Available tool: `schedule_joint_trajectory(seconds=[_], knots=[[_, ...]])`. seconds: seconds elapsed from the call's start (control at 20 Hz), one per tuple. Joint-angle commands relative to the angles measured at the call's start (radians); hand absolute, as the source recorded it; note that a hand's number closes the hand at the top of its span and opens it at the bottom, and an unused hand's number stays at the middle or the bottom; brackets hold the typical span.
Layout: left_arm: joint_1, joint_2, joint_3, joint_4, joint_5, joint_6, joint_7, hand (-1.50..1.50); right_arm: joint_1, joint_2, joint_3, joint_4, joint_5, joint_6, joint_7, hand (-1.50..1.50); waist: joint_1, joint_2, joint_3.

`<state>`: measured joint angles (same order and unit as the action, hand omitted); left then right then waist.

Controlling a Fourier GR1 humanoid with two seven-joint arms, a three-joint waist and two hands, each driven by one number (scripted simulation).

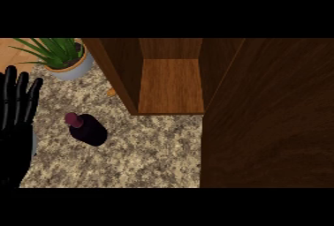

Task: Pick up the wine, place it into the cabinet and close the cabinet

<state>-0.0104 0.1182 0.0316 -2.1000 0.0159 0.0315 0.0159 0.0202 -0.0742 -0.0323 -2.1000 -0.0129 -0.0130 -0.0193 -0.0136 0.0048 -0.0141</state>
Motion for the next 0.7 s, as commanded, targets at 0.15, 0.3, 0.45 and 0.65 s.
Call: schedule_joint_trajectory(seconds=[0.15,0.3,0.45,0.65], knots=[[-0.116,0.095,-0.174,0.077,0.151,-0.287,0.037,-1.50,0.053,0.021,0.067,-0.045,0.008,0.022,-0.007,-1.50,-0.034,-0.003,0.014],[-0.095,0.076,-0.323,0.177,0.258,-0.411,0.112,-1.50,0.030,-0.013,0.204,-0.025,-0.070,0.165,0.050,-1.50,-0.045,0.018,0.014],[-0.083,0.107,-0.345,0.142,0.367,-0.476,0.202,-1.50,0.142,-0.038,0.219,-0.119,-0.117,0.201,0.096,-1.50,-0.027,-0.008,0.015],[-0.132,0.132,-0.308,0.037,0.539,-0.441,0.396,-1.50,0.216,-0.064,0.242,-0.313,-0.154,0.197,0.209,-1.50,-0.003,-0.009,0.014]])
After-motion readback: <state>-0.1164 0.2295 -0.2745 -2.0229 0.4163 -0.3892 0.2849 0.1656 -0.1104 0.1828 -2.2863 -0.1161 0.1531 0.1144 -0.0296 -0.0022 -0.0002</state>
